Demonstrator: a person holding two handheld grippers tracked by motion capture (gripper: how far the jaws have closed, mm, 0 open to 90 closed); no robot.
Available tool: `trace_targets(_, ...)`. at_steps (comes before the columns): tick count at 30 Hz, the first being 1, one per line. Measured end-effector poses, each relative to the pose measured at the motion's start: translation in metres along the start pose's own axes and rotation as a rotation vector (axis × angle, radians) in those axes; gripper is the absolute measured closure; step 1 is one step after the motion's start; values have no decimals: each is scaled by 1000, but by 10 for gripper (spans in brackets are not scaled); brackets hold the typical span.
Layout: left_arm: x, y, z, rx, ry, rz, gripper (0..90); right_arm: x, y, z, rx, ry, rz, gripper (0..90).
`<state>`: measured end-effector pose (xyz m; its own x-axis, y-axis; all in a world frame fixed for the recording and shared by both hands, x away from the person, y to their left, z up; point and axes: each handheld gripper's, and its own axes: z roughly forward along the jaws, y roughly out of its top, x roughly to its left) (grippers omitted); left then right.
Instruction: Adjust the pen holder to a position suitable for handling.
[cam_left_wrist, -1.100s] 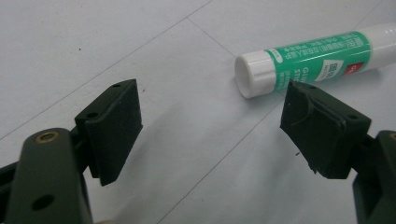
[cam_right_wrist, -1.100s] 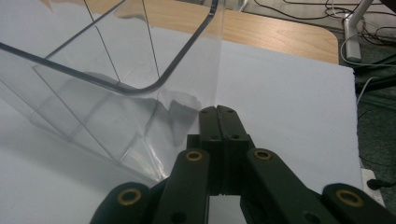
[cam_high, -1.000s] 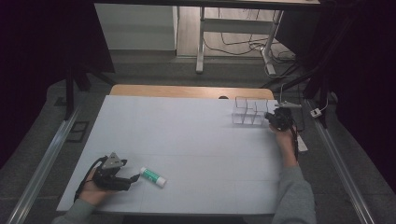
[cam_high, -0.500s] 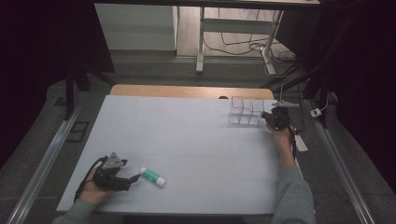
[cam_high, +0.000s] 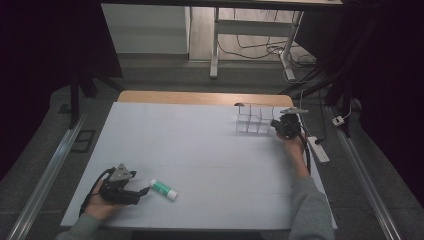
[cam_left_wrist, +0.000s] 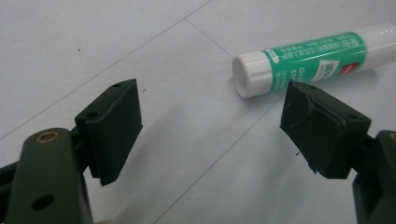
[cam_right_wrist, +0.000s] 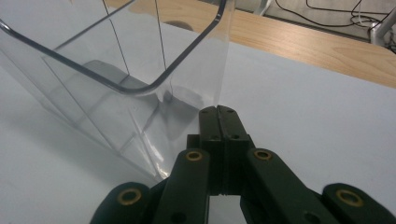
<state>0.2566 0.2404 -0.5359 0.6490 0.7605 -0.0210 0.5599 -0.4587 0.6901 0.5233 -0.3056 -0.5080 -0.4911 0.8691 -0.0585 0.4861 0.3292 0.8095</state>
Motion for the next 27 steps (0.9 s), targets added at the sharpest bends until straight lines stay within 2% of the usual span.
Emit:
trace_targets(8,0,0,0,-5,2,-4,201,7,2,4,7,-5,-10,886)
trace_targets(12,-1,0,0,-6,2,-4,201,9,3,5,12,-10,-1,886)
trace_targets(27,-1,0,0,-4,2,-2,201,17,4,9,1,3,2,886)
